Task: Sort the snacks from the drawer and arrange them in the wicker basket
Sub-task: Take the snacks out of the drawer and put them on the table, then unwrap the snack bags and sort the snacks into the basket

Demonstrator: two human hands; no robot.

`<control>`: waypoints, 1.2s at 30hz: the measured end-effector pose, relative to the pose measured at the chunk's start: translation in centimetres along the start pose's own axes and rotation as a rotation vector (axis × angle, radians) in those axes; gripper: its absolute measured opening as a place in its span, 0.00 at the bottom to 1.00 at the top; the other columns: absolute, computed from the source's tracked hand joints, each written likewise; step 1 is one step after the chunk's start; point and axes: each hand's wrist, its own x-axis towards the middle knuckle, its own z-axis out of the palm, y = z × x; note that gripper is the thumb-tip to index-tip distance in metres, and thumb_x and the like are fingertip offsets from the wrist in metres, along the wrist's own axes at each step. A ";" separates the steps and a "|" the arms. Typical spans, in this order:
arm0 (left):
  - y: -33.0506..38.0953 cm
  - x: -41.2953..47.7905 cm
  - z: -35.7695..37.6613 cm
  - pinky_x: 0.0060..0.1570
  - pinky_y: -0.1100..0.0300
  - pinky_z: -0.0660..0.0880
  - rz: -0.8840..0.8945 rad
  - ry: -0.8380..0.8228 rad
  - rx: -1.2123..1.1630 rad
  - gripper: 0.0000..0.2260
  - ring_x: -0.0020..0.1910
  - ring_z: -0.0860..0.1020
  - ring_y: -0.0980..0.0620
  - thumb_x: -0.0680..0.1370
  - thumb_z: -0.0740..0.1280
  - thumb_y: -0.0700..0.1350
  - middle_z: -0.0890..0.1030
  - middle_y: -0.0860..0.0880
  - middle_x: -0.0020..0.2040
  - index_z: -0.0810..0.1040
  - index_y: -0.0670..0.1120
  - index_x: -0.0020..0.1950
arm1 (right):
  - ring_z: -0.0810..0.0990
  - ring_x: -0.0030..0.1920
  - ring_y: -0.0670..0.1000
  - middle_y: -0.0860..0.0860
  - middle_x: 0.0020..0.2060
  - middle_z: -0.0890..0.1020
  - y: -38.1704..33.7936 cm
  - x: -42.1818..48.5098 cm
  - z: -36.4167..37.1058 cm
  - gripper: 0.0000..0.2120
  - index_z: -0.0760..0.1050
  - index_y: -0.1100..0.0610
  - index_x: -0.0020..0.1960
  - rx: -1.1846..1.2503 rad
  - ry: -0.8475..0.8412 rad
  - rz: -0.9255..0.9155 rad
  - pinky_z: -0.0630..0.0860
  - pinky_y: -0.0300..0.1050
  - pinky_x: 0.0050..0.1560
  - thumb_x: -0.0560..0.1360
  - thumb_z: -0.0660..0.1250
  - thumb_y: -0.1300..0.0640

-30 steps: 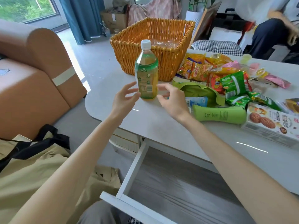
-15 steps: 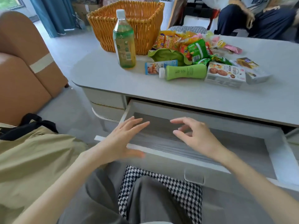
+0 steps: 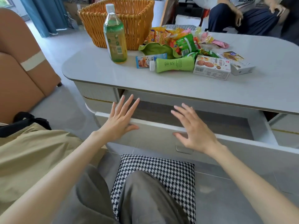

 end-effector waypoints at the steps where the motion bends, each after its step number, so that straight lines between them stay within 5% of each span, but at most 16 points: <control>1: 0.1 1.1 -0.2 0.72 0.34 0.42 -0.007 0.008 0.033 0.42 0.76 0.35 0.42 0.74 0.60 0.63 0.38 0.49 0.78 0.38 0.51 0.77 | 0.51 0.77 0.55 0.54 0.76 0.60 0.7 0.7 0.2 0.35 0.59 0.59 0.76 -0.043 -0.003 0.015 0.48 0.55 0.76 0.75 0.61 0.44; 5: 1.3 5.5 -1.2 0.71 0.36 0.43 -0.039 0.086 0.228 0.44 0.76 0.39 0.38 0.75 0.69 0.52 0.42 0.46 0.79 0.41 0.52 0.79 | 0.45 0.78 0.55 0.56 0.78 0.51 3.5 3.8 1.1 0.36 0.49 0.62 0.78 -0.279 -0.066 0.077 0.42 0.57 0.76 0.78 0.50 0.42; 7: 2.1 7.5 -0.9 0.72 0.37 0.44 -0.095 0.069 0.260 0.41 0.76 0.40 0.37 0.77 0.67 0.48 0.42 0.46 0.79 0.40 0.52 0.78 | 0.46 0.78 0.56 0.57 0.78 0.49 4.6 4.9 1.9 0.34 0.45 0.62 0.78 -0.337 -0.058 0.128 0.40 0.58 0.76 0.80 0.53 0.45; 11: 1.8 9.6 0.0 0.74 0.42 0.49 -0.156 0.117 0.262 0.35 0.76 0.53 0.39 0.78 0.66 0.43 0.54 0.44 0.78 0.48 0.51 0.79 | 0.66 0.69 0.61 0.59 0.69 0.69 4.9 6.3 3.7 0.34 0.61 0.62 0.74 -0.357 0.199 0.186 0.55 0.58 0.73 0.72 0.70 0.64; 14: 0.2 10.3 0.6 0.68 0.44 0.61 -0.094 0.308 0.262 0.30 0.65 0.69 0.40 0.74 0.70 0.40 0.71 0.44 0.66 0.64 0.51 0.74 | 0.68 0.55 0.58 0.58 0.57 0.73 4.1 8.0 4.6 0.32 0.69 0.58 0.67 -0.370 0.410 0.271 0.61 0.53 0.61 0.65 0.71 0.72; 17: -1.1 11.1 2.0 0.58 0.46 0.69 -0.048 0.466 0.261 0.30 0.55 0.73 0.41 0.69 0.74 0.37 0.76 0.46 0.58 0.71 0.52 0.69 | 0.66 0.49 0.56 0.56 0.53 0.71 4.2 9.0 5.2 0.32 0.71 0.55 0.62 -0.383 0.510 0.318 0.61 0.52 0.57 0.62 0.74 0.72; 22: -1.9 11.9 4.0 0.59 0.47 0.67 -0.042 0.551 0.258 0.34 0.54 0.70 0.45 0.65 0.76 0.38 0.75 0.47 0.56 0.69 0.53 0.68 | 0.66 0.48 0.55 0.57 0.52 0.77 4.6 9.3 6.5 0.30 0.71 0.53 0.61 -0.422 0.566 0.355 0.61 0.52 0.58 0.64 0.76 0.68; 25: -1.6 11.7 4.0 0.60 0.46 0.67 -0.067 0.541 0.198 0.34 0.54 0.67 0.45 0.64 0.73 0.33 0.75 0.47 0.56 0.70 0.53 0.67 | 0.66 0.50 0.55 0.57 0.53 0.76 4.3 9.4 6.5 0.30 0.70 0.52 0.62 -0.413 0.513 0.409 0.61 0.52 0.60 0.64 0.75 0.67; 28: -0.4 10.9 2.1 0.65 0.44 0.64 -0.075 0.386 0.148 0.35 0.60 0.67 0.43 0.65 0.67 0.29 0.73 0.45 0.62 0.68 0.51 0.70 | 0.68 0.56 0.59 0.60 0.56 0.74 2.7 9.2 5.3 0.26 0.69 0.55 0.65 -0.349 0.327 0.444 0.62 0.57 0.64 0.69 0.73 0.56; 32: 0.5 7.8 -2.7 0.73 0.40 0.43 -0.198 0.069 0.047 0.32 0.77 0.50 0.43 0.76 0.65 0.41 0.57 0.47 0.77 0.56 0.53 0.77 | 0.71 0.60 0.61 0.60 0.59 0.73 -1.2 10.1 0.1 0.22 0.70 0.58 0.69 -0.180 -0.013 0.511 0.66 0.55 0.62 0.76 0.66 0.56; 36: 0.7 3.5 -9.2 0.74 0.40 0.44 -0.319 -0.075 -0.075 0.31 0.78 0.46 0.45 0.79 0.62 0.46 0.54 0.49 0.78 0.50 0.55 0.78 | 0.72 0.61 0.55 0.54 0.61 0.75 -6.1 12.2 -6.8 0.19 0.71 0.54 0.69 -0.034 -0.149 0.476 0.68 0.51 0.61 0.78 0.64 0.57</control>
